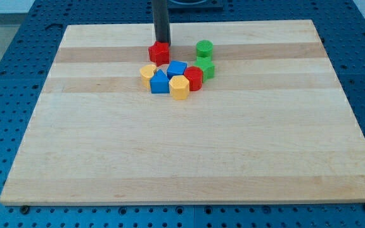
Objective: Push the green circle to the top of the blue cube
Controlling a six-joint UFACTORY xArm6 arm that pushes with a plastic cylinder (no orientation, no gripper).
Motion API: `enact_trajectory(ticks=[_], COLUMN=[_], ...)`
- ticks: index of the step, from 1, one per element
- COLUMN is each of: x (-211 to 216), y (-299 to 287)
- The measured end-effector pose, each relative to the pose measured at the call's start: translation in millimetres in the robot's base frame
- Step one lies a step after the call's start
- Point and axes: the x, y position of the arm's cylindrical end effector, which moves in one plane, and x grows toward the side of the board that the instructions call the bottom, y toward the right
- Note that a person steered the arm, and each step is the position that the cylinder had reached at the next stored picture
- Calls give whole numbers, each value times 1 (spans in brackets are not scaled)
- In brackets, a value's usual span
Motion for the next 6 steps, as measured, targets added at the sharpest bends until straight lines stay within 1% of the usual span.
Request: enact_trajectory(ticks=[2, 3, 4, 5, 6], x=[27, 27, -7, -39, -41], y=[0, 0, 9, 58, 117])
